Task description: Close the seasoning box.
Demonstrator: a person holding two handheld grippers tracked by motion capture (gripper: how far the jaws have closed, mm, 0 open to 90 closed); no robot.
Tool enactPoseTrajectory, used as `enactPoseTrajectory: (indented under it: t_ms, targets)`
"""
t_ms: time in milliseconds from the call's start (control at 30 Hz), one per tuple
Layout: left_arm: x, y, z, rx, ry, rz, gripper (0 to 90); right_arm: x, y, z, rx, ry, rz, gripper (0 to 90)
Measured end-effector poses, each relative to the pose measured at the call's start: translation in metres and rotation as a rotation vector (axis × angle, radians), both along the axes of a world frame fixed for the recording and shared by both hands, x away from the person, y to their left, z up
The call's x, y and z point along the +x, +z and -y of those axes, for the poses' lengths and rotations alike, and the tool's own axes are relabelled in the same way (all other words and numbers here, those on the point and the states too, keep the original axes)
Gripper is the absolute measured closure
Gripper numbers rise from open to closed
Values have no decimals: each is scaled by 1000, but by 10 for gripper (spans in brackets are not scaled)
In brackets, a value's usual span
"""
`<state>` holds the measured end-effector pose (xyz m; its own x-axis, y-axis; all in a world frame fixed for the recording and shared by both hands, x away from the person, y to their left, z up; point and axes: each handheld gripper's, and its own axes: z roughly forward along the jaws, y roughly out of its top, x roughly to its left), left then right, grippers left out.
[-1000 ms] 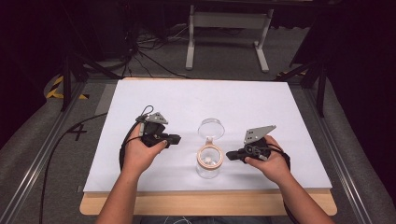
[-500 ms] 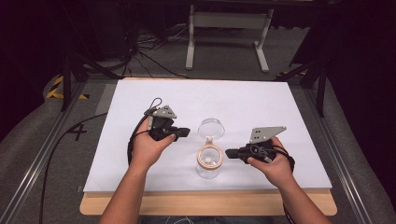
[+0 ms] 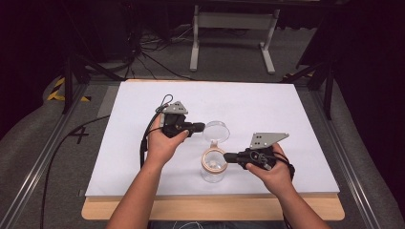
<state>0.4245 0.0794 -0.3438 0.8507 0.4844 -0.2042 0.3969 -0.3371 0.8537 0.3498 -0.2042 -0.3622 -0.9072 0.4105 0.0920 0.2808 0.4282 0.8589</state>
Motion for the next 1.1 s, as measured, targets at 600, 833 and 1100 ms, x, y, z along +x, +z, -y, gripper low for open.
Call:
enactPoseTrajectory:
  t_ms: [600,833,1100]
  targets:
    - [-17,11,0,2,-59,4,880,3,-2,-8,32,1,-10,898]
    - [-25,17,-6,9,-57,6,863,1,-2,-7,16,10,-13,898]
    - [-35,26,-15,97,-81,10,856,-3,1,-3,-13,52,-49,898]
